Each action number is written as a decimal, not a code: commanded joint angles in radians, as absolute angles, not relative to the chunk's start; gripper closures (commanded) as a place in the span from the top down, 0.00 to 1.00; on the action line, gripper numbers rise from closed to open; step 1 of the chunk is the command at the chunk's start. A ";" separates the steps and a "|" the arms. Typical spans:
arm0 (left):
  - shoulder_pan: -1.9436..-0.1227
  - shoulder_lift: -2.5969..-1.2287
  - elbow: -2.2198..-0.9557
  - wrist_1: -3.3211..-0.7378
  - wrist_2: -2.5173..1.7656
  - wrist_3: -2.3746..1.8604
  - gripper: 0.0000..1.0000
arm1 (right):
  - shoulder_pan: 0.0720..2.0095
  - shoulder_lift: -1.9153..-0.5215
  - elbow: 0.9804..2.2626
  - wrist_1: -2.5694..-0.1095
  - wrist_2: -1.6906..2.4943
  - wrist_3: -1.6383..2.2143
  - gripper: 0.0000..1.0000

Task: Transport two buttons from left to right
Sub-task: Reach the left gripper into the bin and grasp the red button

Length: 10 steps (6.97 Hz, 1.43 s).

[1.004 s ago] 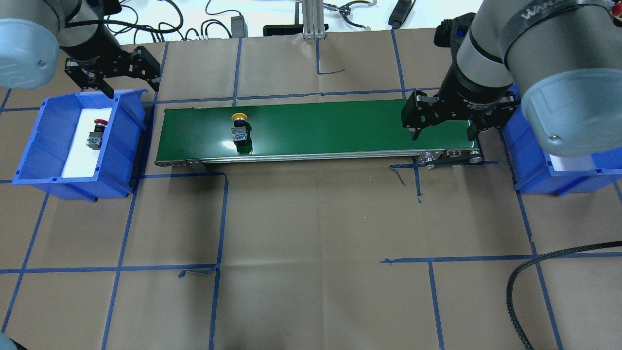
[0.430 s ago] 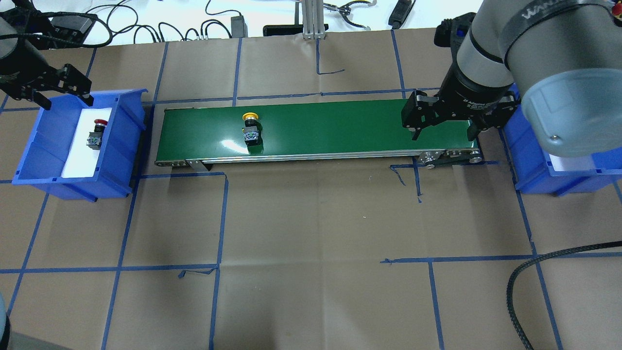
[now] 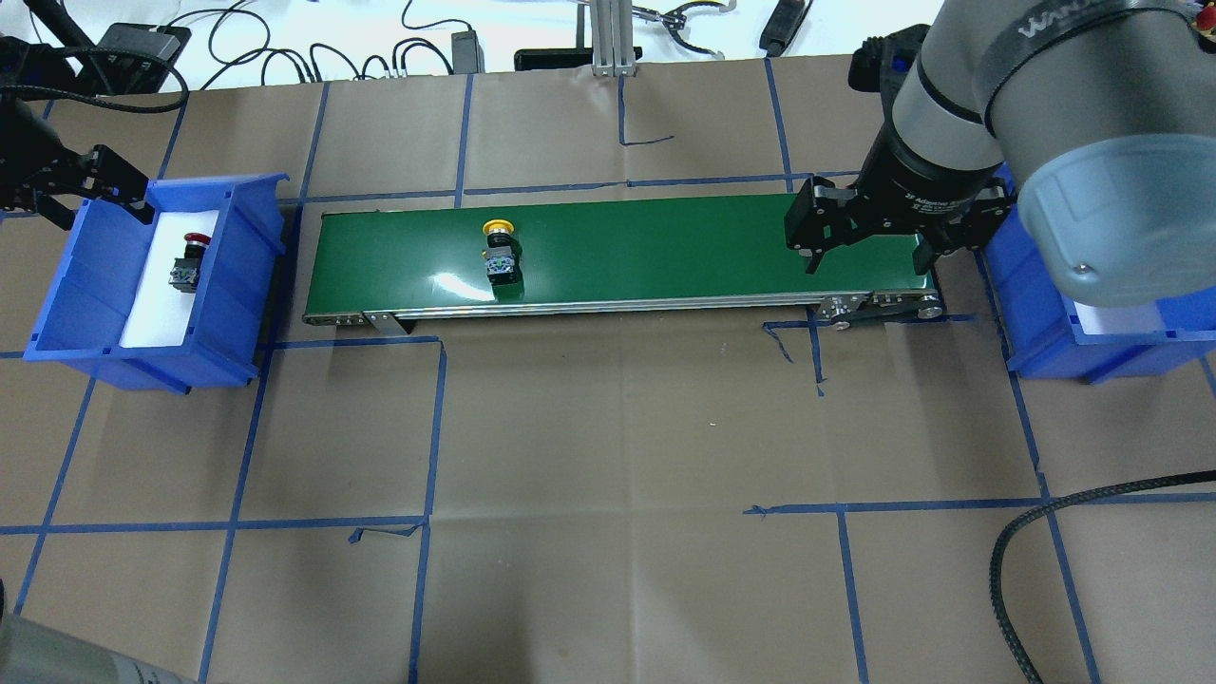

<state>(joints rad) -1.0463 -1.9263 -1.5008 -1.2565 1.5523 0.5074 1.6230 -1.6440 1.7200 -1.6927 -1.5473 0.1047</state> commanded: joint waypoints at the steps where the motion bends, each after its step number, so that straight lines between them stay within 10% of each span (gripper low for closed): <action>1: -1.052 -2.014 -1.520 -1.133 1.552 0.511 1.00 | 1.623 -1.641 1.721 -1.704 -1.542 0.107 1.00; 8: -1.054 -2.155 -1.548 -0.991 1.558 0.505 1.00 | 1.623 -1.589 1.717 -1.818 -1.545 0.107 1.00; 9: -1.054 -2.154 -1.545 -0.989 1.554 0.505 0.93 | 1.623 -1.589 1.717 -1.818 -1.545 0.107 1.00; 10: -1.054 -2.154 -1.545 -0.988 1.552 0.506 0.63 | 1.623 -1.588 1.717 -1.818 -1.543 0.107 1.00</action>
